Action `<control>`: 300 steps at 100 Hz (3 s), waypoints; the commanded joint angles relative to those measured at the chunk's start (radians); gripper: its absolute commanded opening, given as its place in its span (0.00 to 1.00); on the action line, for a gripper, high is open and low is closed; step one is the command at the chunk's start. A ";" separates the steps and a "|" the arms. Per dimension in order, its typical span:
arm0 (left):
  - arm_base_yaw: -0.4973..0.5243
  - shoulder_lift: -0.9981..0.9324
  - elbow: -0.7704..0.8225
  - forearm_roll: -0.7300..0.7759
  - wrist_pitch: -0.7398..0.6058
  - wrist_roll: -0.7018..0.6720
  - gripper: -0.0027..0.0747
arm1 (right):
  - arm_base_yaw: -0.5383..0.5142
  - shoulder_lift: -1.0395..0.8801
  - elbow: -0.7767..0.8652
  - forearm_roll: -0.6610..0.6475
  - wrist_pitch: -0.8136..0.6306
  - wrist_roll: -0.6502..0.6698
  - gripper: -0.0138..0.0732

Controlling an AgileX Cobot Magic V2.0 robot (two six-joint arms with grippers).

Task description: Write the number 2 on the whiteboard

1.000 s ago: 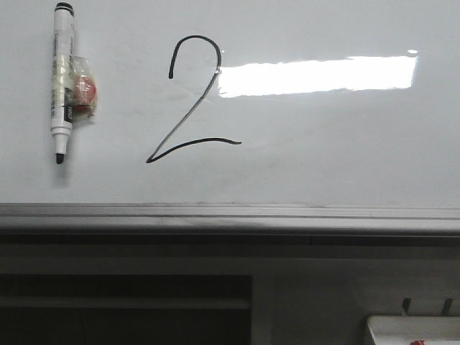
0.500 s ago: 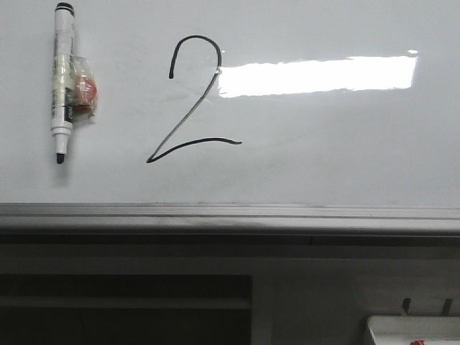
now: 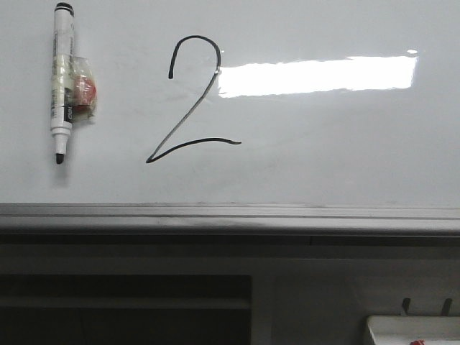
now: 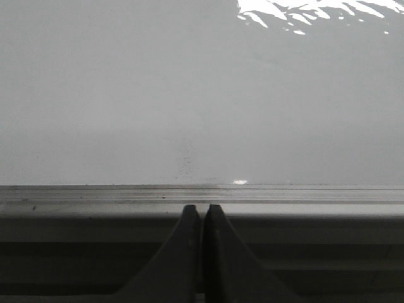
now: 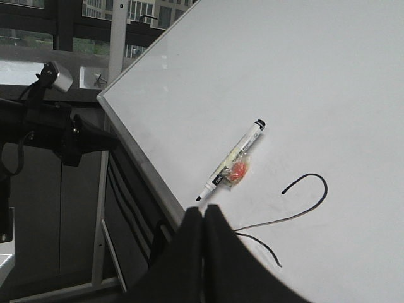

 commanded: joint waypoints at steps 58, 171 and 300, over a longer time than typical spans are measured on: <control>0.001 -0.026 0.013 -0.009 -0.076 -0.002 0.01 | -0.005 0.002 -0.028 0.002 -0.091 -0.010 0.08; 0.001 -0.026 0.013 -0.009 -0.076 -0.002 0.01 | -0.772 -0.155 0.269 -0.101 -0.129 0.276 0.08; 0.001 -0.026 0.013 -0.009 -0.081 -0.002 0.01 | -1.032 -0.415 0.370 -0.020 0.306 0.276 0.08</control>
